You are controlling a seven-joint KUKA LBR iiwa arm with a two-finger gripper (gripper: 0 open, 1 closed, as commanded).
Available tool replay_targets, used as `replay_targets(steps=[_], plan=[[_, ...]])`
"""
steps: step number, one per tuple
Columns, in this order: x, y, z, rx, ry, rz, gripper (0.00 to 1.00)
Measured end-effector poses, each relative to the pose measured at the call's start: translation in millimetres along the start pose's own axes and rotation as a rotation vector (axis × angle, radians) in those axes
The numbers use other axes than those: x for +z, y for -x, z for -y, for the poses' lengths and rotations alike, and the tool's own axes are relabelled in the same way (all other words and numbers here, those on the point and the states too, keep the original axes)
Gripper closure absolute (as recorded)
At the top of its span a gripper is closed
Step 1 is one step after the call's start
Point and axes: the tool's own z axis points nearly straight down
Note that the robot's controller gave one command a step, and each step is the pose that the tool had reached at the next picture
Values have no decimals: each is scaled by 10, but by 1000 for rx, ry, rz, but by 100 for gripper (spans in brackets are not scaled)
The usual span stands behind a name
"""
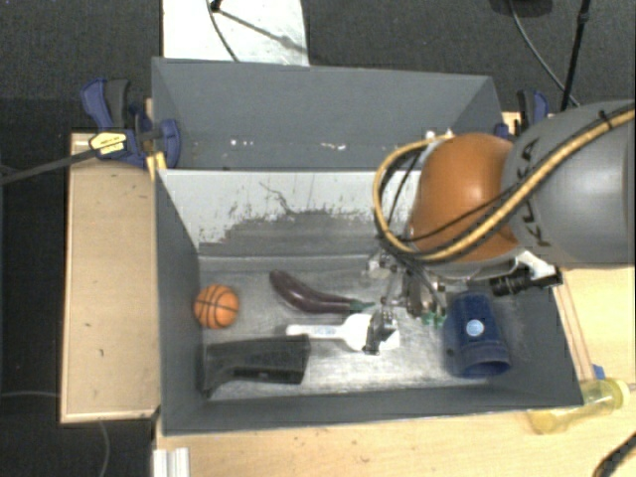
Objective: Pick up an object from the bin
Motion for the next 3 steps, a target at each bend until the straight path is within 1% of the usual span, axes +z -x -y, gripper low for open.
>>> replay_targets(steps=[1, 3], plan=[[736, 108, -137, -203, 0, 10, 100], [735, 107, -137, -202, 0, 10, 100]])
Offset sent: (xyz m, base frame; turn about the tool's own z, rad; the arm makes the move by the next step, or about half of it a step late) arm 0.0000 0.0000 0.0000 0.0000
